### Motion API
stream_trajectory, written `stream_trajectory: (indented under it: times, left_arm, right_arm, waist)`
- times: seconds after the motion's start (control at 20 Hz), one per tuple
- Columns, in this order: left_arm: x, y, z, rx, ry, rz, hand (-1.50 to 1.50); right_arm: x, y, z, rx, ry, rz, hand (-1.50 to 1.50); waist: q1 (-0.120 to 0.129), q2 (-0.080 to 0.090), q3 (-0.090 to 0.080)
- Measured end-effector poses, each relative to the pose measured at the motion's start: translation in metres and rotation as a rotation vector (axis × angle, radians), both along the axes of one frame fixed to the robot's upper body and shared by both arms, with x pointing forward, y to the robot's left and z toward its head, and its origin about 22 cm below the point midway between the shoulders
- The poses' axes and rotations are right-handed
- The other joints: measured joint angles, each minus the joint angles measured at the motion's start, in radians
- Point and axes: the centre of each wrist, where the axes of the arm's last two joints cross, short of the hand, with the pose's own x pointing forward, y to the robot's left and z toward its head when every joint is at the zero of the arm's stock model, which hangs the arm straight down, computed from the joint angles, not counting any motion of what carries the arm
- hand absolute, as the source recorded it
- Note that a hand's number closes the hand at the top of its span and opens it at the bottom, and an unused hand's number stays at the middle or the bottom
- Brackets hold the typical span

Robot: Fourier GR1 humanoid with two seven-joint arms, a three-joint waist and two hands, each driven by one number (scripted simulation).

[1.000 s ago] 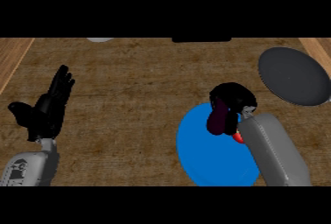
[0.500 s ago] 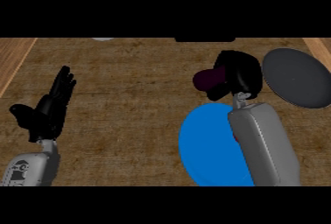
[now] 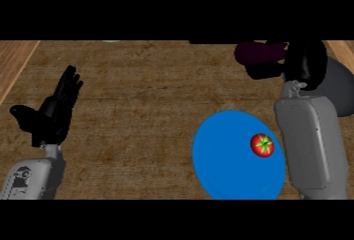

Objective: Pick the eggplant from the plate and place it in the pan

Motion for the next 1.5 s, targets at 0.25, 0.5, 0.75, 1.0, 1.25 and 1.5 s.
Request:
stream_trajectory:
  times: [0.25, 0.5, 0.75, 1.0, 1.25, 1.5]
  left_arm:
    - [0.001, -0.008, -0.002, -0.002, -0.002, 0.002, 0.0]
    - [0.001, -0.006, -0.002, -0.001, -0.002, -0.011, 0.0]
    - [0.007, -0.008, -0.002, -0.003, -0.011, -0.024, 0.0]
    - [0.006, -0.01, -0.001, -0.004, -0.018, -0.045, 0.0]
    - [0.008, -0.016, 0.001, -0.006, -0.026, -0.061, 0.0]
    - [0.011, -0.021, 0.007, -0.012, -0.036, -0.07, 0.0]
  right_arm:
    - [0.013, -0.07, -0.003, 0.043, -0.044, -0.078, 1.5]
    - [0.019, -0.141, -0.019, 0.005, -0.046, -0.153, 1.5]
    - [0.011, -0.2, -0.041, -0.099, -0.022, -0.24, 1.5]
    - [-0.004, -0.246, -0.06, -0.126, -0.01, -0.308, 1.5]
    - [-0.014, -0.268, -0.068, -0.116, -0.004, -0.332, 1.5]
    - [-0.018, -0.268, -0.089, 0.063, 0.052, -0.307, -1.5]
  waist:
    - [0.005, 0.003, 0.0]
    - [0.015, 0.007, 0.001]
    - [0.029, 0.016, 0.002]
    - [0.052, 0.025, 0.005]
    - [0.066, 0.033, 0.007]
    - [0.077, 0.037, 0.009]
